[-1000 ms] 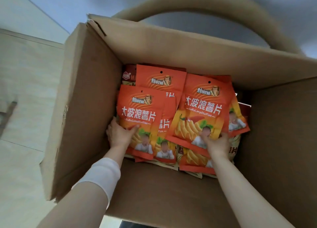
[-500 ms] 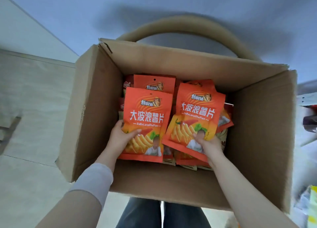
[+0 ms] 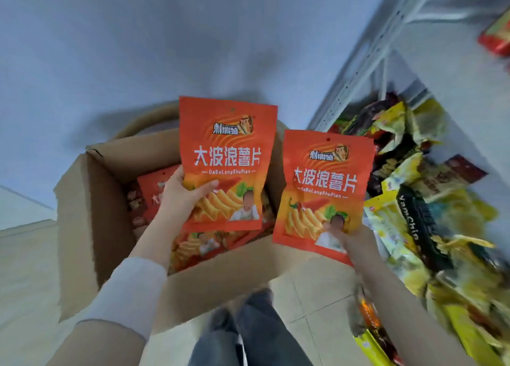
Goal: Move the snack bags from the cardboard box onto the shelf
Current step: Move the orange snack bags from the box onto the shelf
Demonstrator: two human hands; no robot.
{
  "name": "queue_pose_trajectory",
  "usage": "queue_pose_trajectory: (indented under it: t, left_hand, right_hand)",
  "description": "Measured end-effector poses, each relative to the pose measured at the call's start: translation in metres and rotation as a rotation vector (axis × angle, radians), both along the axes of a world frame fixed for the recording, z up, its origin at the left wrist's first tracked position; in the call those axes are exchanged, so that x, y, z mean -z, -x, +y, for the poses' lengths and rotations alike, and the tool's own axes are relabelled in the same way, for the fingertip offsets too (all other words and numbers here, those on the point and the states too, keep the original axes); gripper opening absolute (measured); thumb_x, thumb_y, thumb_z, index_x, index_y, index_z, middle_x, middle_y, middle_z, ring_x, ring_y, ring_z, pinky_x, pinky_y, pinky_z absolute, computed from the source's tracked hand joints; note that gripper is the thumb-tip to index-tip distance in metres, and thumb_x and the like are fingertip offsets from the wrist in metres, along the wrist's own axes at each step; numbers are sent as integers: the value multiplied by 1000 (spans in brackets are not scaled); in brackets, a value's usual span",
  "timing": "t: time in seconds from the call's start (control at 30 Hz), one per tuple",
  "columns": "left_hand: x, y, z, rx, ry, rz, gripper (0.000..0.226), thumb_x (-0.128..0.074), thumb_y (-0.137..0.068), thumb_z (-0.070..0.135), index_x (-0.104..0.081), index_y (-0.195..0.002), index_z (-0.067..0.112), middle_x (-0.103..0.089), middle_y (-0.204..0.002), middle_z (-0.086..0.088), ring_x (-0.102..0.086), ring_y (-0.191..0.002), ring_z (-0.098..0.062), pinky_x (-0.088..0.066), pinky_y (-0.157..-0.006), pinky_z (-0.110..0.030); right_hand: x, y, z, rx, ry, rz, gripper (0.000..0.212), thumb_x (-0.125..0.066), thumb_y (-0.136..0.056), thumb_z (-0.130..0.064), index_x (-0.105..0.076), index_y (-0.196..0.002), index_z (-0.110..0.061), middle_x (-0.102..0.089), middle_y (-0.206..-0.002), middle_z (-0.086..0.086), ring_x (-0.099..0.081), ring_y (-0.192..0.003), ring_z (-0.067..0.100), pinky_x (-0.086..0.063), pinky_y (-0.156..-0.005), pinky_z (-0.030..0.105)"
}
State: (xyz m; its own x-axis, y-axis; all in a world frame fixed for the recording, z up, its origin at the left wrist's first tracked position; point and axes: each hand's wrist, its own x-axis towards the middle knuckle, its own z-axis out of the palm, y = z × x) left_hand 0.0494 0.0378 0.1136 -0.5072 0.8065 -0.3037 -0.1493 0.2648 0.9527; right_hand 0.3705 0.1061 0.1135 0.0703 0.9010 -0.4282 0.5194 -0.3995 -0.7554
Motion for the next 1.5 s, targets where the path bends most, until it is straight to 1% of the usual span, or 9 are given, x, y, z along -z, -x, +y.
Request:
queue_pose_trajectory:
  t: [0.1,0.27,0.47,0.63,0.73,1.0,1.13,1.33,1.5]
  left_hand:
    - [-47,-50,26,113,-115,31,37,-80,-69,23,-59,-93,40,-70,-82,27,-66,-76,7,-49,-58,-8]
    - [-107,-159,67,273,-249,59,28,-80,-68,25,-64,-88,35,-71,-88,13,-68,-86,-12,-51,-79,-31]
    - [-158,-348,96,481,-392,45,19,-75,-75,28,-64,-81,43,-70,-74,24,-67,-65,4,-48,-51,-10]
    - [-183,-510,105,730,-465,58,15,-74,-74,32,-65,-84,39,-71,-78,23,-67,-69,4,-50,-56,-14]
    - [-192,-588,120,849,-469,55,24,-75,-67,43,-64,-87,37,-71,-79,21,-67,-71,2,-49,-63,-23]
    - [-197,-750,217,996,-525,123,21,-75,-76,29,-60,-90,32,-67,-90,17,-63,-88,-3,-48,-81,-25]
    - [-195,-823,282,1043,-537,141,37,-74,-76,38,-55,-106,30,-61,-90,22,-57,-79,13,-41,-62,-4]
    - [-183,-913,367,1046,-522,113,48,-74,-74,42,-41,-109,34,-57,-91,26,-56,-81,12,-41,-64,-12]
    - [-168,-952,411,1011,-529,176,51,-70,-76,48,-42,-115,32,-56,-95,23,-55,-83,6,-42,-66,-14]
  right_hand:
    - [-41,-50,-16,116,-80,17,23,-75,-76,-27,-58,-63,-18,-56,-64,2,-50,-61,18,-37,-55,29]
    - [-101,-153,-49,311,-215,73,19,-75,-76,-25,-64,-70,-11,-62,-66,4,-56,-60,18,-42,-55,28]
    - [-154,-318,-95,527,-378,113,22,-80,-70,-22,-60,-60,-16,-55,-50,-8,-52,-50,12,-40,-53,26]
    - [-174,-452,-126,746,-462,128,22,-80,-70,-21,-61,-60,-15,-56,-46,-9,-53,-51,15,-40,-54,26]
    - [-178,-510,-128,829,-486,146,18,-79,-71,-22,-64,-66,-13,-61,-60,2,-56,-59,21,-44,-61,32]
    - [-173,-623,-63,1006,-549,180,17,-78,-73,-28,-62,-76,-22,-68,-73,-3,-66,-66,18,-50,-57,27]
    - [-170,-672,-12,1088,-576,193,16,-77,-75,-26,-61,-79,-23,-68,-79,-1,-67,-72,22,-53,-66,34]
    - [-167,-734,64,1158,-578,159,16,-75,-78,-26,-59,-81,-26,-68,-84,1,-66,-76,24,-54,-69,36]
    - [-156,-768,108,1180,-535,144,20,-74,-78,-24,-64,-92,-14,-69,-88,7,-66,-85,32,-54,-82,46]
